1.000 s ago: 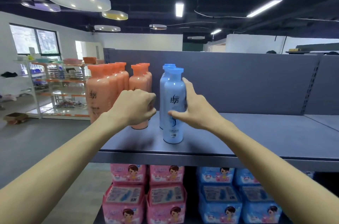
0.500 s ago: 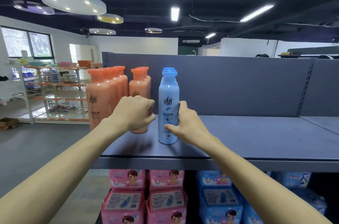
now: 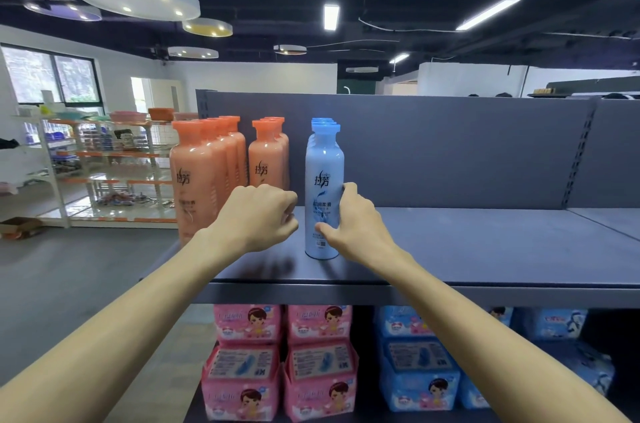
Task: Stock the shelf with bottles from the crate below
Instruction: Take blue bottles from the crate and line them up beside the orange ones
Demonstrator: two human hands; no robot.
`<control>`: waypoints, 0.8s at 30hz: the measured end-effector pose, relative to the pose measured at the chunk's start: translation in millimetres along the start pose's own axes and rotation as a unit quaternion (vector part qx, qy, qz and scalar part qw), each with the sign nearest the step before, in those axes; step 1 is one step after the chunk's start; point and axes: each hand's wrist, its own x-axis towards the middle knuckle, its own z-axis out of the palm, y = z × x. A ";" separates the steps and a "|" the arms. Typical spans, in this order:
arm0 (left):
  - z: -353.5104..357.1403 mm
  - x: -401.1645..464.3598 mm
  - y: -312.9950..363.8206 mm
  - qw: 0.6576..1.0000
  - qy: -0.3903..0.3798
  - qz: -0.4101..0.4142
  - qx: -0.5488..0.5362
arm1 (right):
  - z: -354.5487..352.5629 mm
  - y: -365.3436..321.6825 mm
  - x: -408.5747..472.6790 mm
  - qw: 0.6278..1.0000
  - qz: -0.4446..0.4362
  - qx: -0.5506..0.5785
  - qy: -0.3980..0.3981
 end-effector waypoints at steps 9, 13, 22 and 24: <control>-2.6 -18.0 12.1 1.000 -0.017 -0.005 -0.010 | -3.2 2.9 -3.7 1.000 -0.011 0.026 -0.014; -2.3 -21.5 21.2 1.000 -0.013 0.004 -0.020 | -8.4 0.4 -8.4 0.999 0.000 0.036 -0.028; -10.0 -47.1 53.6 0.998 0.034 0.037 -0.043 | -23.4 24.9 -74.4 0.999 -0.041 0.005 0.010; -8.3 -49.9 66.7 0.995 0.048 0.060 -0.058 | -26.3 33.8 -84.6 0.998 -0.051 -0.018 0.020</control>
